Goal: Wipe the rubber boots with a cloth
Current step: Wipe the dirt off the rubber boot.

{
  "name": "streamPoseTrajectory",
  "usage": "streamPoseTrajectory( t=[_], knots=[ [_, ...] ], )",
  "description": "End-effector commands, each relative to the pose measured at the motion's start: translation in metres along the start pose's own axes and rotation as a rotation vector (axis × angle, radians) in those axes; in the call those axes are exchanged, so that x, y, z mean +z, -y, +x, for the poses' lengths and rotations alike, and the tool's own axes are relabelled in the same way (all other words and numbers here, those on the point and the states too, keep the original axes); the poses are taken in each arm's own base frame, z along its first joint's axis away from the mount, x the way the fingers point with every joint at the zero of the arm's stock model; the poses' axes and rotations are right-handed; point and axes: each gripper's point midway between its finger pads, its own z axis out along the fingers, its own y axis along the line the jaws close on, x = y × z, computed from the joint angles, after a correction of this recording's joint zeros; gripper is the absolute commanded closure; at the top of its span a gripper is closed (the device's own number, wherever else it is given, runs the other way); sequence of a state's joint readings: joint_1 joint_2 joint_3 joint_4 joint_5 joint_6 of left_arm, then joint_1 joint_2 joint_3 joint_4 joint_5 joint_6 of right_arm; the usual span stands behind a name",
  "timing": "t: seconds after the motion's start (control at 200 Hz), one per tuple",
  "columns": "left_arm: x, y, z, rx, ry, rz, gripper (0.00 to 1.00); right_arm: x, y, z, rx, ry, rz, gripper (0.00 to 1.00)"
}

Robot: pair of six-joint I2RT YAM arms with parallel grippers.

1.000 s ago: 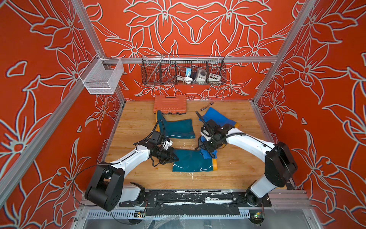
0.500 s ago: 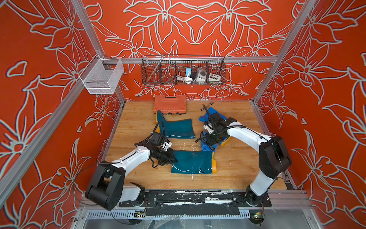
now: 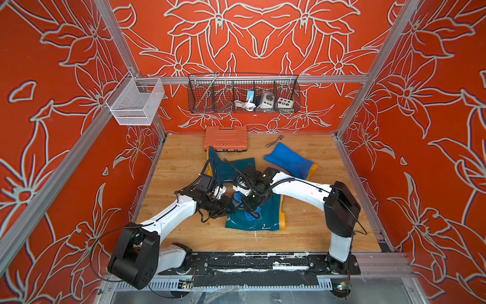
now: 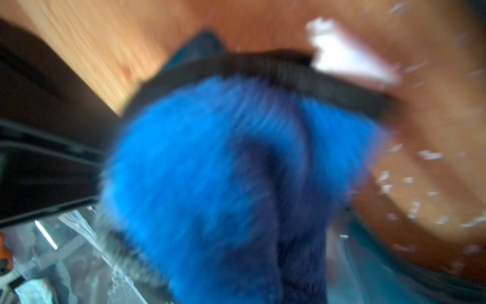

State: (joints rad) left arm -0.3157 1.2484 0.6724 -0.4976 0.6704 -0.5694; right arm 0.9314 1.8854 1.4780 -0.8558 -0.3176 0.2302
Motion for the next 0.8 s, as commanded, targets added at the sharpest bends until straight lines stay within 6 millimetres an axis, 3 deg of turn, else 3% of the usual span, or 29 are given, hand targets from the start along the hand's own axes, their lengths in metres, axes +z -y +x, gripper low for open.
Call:
streamPoseTrajectory(
  t=[0.0, 0.125, 0.2, 0.28, 0.345, 0.485, 0.545, 0.631, 0.796],
  knots=[
    [-0.006, 0.005, -0.005, 0.007, 0.023, 0.000, 1.00, -0.033, 0.079, 0.011, 0.113, -0.022, 0.180, 1.00],
    [-0.006, 0.006, -0.004, 0.012, 0.026, 0.003, 1.00, -0.063, 0.146, 0.023, 0.256, 0.009, 0.255, 1.00],
    [-0.006, 0.009, -0.005, 0.010, 0.024, 0.022, 1.00, -0.079, 0.162, 0.023, 0.274, 0.022, 0.307, 1.00],
    [-0.006, 0.014, -0.005, 0.008, 0.019, 0.045, 1.00, -0.087, 0.155, 0.012, 0.258, 0.050, 0.304, 1.00],
    [-0.006, 0.016, -0.006, 0.010, 0.020, 0.052, 1.00, -0.084, 0.134, 0.000, 0.203, 0.063, 0.293, 1.00],
    [-0.007, 0.017, -0.007, 0.015, 0.021, 0.051, 1.00, -0.050, 0.063, -0.020, 0.032, 0.015, 0.202, 1.00],
    [-0.008, 0.019, -0.007, 0.018, 0.022, 0.053, 1.00, -0.035, 0.049, -0.021, 0.021, -0.011, 0.155, 1.00],
    [-0.011, 0.019, -0.006, 0.022, 0.026, 0.048, 1.00, -0.028, 0.059, -0.016, 0.039, -0.034, 0.168, 1.00],
    [-0.016, 0.018, -0.003, 0.035, 0.037, 0.037, 1.00, -0.058, 0.128, 0.001, 0.200, -0.008, 0.231, 1.00]
  ],
)
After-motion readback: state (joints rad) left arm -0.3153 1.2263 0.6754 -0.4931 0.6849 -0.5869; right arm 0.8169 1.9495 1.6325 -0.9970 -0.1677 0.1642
